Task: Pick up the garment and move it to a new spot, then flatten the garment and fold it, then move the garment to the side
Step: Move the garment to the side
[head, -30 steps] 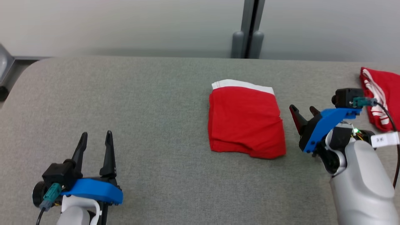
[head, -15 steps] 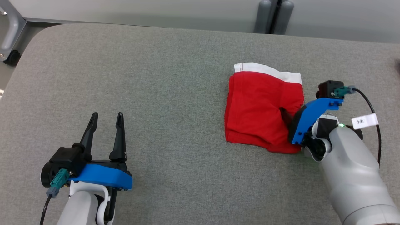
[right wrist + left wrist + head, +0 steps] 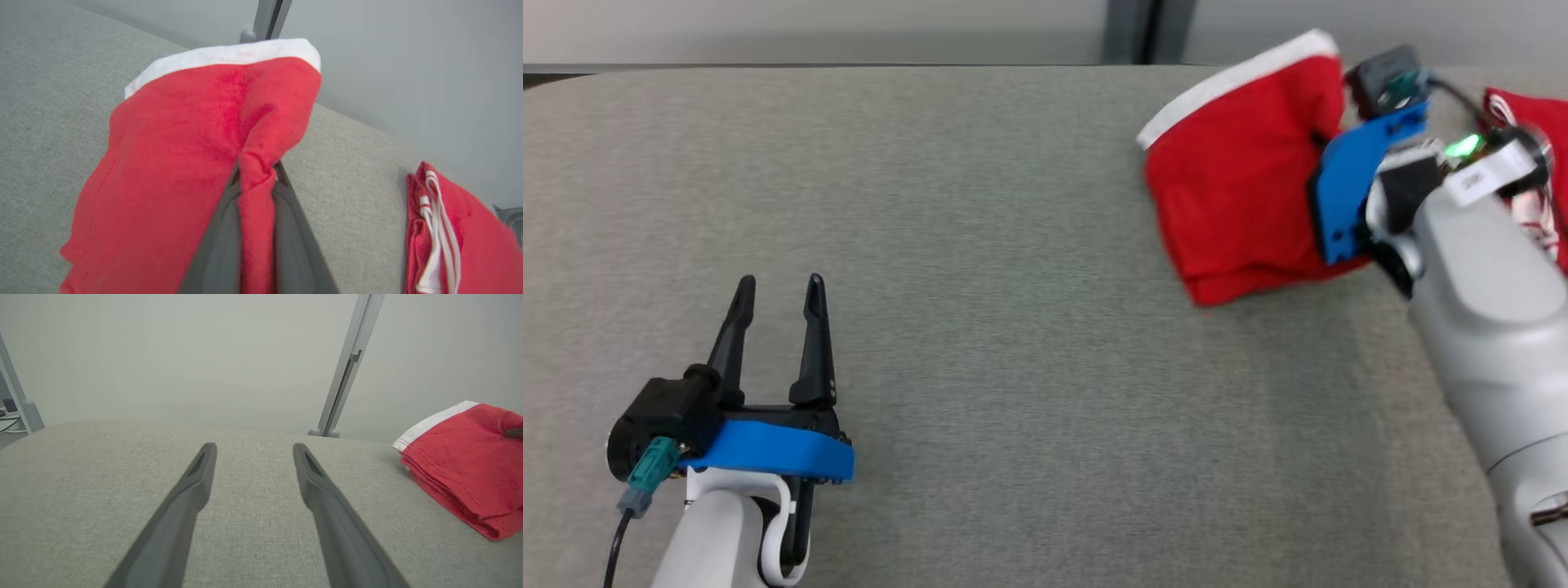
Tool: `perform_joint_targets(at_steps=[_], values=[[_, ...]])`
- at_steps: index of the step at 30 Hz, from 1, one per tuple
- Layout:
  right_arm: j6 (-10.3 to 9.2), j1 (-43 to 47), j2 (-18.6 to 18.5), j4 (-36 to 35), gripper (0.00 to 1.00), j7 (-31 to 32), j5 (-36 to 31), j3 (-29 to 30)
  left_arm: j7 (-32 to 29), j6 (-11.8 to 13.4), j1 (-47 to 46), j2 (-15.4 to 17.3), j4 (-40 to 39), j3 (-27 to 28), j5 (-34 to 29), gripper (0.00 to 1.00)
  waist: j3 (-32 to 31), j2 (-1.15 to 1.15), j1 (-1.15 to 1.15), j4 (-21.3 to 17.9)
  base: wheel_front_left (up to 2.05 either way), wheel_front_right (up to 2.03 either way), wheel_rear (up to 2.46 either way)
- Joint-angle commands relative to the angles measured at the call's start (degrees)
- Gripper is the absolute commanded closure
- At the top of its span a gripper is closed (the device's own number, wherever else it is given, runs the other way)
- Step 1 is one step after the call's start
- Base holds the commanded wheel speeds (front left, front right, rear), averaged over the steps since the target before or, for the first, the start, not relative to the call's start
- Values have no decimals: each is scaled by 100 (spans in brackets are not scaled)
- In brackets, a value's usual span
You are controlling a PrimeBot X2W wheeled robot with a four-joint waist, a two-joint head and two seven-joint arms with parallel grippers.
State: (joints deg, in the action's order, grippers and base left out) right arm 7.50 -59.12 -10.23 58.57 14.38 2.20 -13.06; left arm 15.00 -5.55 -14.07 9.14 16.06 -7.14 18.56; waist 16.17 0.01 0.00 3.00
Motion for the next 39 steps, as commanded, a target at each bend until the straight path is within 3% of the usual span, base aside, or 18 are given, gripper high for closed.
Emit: perform_joint_targets(at_steps=[1, 6, 7, 12, 19, 24, 32, 33, 34, 35, 39], values=[[-1, -154, -125, -58, 100, 8, 33, -57, 21, 4, 26, -11, -61, 27, -32, 0, 6, -1, 0, -98, 0, 0, 0], [0, -559, -833, -435, 100, 2, 100, -816, 22, -42, -90, -13, -393, 27, -158, 0, 334, -1, 0, -547, 0, 0, 0], [0, -559, -833, -435, 100, 2, 100, -816, 22, -42, -90, -13, -393, 27, -158, 0, 334, -1, 0, -547, 0, 0, 0], [-1, -674, -1618, -726, 100, 64, 586, -1507, 21, -86, -299, -6, -557, -79, -260, 0, 681, -1, 0, -746, 0, 0, 0], [-1, -583, -2702, -1138, 100, -302, 925, -1861, 21, -118, -585, 134, -685, -193, -314, 0, 1164, -1, 0, -858, 0, 0, 0], [-2, -566, -3301, -1187, 100, -542, 797, -1675, -60, -139, -761, 295, -828, -264, -375, 0, 1496, -1, 0, -841, 0, 0, 0], [-2, -353, -3545, -1103, 100, -760, 210, -720, -234, -152, -1079, 516, -1210, -392, -446, 0, 1983, -1, 0, -707, 0, 0, 0], [-2, -327, -3512, -1108, 80, -767, 44, -553, -258, -153, -1110, 532, -1243, -398, -449, 0, 2014, -1, 0, -699, 0, 0, 0], [-2, -289, -3465, -1128, 67, -798, -89, -390, -276, -153, -1125, 547, -1284, -405, -447, 0, 2045, -1, 0, -690, 0, 0, 0], [-2, -248, -3409, -1119, 0, -784, -244, -181, -280, -154, -1129, 567, -1311, -407, -445, 0, 2068, -1, 0, -684, 0, 0, 0], [-2, -28, -3160, -1172, 0, -723, -930, 640, -291, -149, -1129, 584, -1313, -434, -429, 0, 2041, -1, 0, -649, 0, 0, 0]])
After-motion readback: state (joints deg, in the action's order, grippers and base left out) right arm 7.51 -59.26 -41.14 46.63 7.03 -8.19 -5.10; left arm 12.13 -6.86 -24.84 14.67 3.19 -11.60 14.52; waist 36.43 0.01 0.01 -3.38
